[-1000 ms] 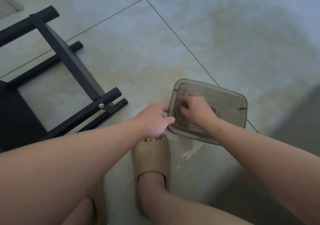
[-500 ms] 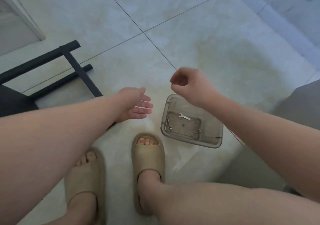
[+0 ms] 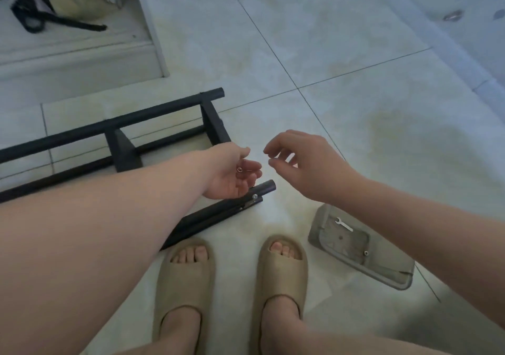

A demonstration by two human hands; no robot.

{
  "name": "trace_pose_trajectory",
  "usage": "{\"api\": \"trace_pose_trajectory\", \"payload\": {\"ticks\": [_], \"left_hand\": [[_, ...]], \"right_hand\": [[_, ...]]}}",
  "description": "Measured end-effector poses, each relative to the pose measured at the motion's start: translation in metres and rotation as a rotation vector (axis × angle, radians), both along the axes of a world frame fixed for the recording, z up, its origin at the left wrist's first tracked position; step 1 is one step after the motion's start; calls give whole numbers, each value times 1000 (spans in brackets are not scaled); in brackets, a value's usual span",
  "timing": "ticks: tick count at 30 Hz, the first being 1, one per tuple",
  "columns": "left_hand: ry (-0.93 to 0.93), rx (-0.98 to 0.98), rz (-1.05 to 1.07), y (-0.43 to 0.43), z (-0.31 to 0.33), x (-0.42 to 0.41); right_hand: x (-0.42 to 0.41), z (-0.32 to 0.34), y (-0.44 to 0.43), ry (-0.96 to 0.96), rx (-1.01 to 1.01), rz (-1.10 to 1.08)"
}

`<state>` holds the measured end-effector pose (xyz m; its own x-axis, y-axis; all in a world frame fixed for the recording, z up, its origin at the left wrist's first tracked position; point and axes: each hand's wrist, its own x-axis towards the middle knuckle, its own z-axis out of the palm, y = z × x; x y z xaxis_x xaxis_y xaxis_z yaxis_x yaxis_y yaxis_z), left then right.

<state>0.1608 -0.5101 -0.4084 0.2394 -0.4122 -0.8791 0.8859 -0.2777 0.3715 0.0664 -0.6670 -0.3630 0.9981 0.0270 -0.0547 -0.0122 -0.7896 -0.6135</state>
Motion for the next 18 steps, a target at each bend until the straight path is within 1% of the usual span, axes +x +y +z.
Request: {"api": "trace_pose_trajectory", "payload": {"ticks": [2,5,7,9,12,14,18], "left_hand": [[-8,39,-11,16,-11,9],[-57,79,45,32,-27,24],[-102,97,118,36,-39,32],[-153,117,112,37,-53,34],[-258,157,-62,33,-75,25],[-319,140,-189,28,-86,17],[-393,52,-295,19,-96,10]], "right_hand": [[7,-14,1,57,-19,9],[19,-37,-1,227,-109,61],[28,-50,-2,350,-211,138],[36,-61,-1,410,-301,259],[45,-76,4,453,-383,435],[51,-84,5,479,-347,462],[62,-91,1,489,-250,475]]}}
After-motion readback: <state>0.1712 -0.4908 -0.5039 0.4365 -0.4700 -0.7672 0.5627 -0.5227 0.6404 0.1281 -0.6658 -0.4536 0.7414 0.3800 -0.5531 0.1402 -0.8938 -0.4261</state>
